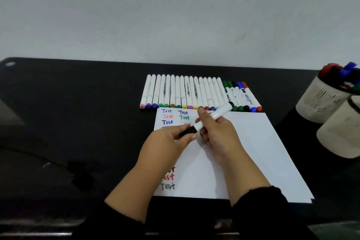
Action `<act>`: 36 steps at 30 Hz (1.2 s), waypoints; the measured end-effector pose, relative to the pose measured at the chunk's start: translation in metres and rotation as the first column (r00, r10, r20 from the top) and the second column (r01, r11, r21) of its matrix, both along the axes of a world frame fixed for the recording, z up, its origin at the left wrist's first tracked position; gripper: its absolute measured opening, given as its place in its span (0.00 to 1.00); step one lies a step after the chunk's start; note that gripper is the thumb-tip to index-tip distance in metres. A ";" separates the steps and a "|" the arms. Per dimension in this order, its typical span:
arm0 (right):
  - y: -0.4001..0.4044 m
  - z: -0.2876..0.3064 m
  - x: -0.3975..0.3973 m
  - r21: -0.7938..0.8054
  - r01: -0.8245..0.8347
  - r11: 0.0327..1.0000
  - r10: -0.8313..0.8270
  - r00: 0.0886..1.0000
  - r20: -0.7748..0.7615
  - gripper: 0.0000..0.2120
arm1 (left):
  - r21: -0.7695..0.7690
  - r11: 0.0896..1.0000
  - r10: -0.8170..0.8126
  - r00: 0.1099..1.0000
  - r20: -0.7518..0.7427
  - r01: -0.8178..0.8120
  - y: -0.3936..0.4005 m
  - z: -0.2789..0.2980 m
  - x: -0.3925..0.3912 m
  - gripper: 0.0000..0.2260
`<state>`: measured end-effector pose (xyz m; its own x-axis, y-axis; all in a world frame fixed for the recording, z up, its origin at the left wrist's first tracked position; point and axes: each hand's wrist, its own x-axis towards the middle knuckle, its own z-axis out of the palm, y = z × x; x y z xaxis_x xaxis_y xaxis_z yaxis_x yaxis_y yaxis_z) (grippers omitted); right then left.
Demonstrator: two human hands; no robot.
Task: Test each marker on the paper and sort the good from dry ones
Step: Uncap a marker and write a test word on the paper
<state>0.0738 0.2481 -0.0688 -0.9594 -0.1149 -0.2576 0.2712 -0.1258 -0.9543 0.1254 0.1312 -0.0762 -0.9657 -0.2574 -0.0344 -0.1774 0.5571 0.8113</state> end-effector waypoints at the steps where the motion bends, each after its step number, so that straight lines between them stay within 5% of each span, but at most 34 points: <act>1: -0.002 0.000 0.000 -0.024 0.025 0.999 -0.025 1.000 0.013 0.11 | 0.037 0.999 -0.005 1.000 0.013 0.004 -0.001 0.000 -0.001 0.15; 5: -0.006 -0.001 -0.001 -0.077 0.080 0.994 -0.076 0.996 0.056 0.12 | 0.209 0.978 -0.003 1.000 0.000 0.003 0.001 -0.003 -0.003 0.08; 10: -0.007 -0.006 -0.004 -0.059 0.081 0.995 -0.076 0.994 0.081 0.12 | 0.239 0.969 -0.076 0.997 0.027 0.067 0.002 -0.002 -0.001 0.04; 20: -0.007 -0.007 -0.002 0.199 0.030 0.980 -0.013 0.996 -0.085 0.13 | 0.269 0.957 -0.145 0.984 0.108 0.111 -0.004 0.005 0.004 0.04; 29: -0.013 -0.014 -0.006 0.282 0.118 0.952 -0.087 0.989 -0.119 0.12 | 0.197 0.980 -0.047 0.989 0.139 0.019 0.004 0.003 0.006 0.09; 36: -0.015 -0.012 -0.006 0.333 0.147 0.931 -0.116 0.987 -0.109 0.12 | -0.005 0.999 -0.031 0.993 0.115 0.032 0.008 0.006 0.006 0.11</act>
<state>0.0675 0.2335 -0.0811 -0.9802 0.0933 -0.1745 0.1890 0.1803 -0.9653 0.1318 0.1390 -0.0698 -0.9629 -0.2279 -0.1442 -0.2519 0.5692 0.7827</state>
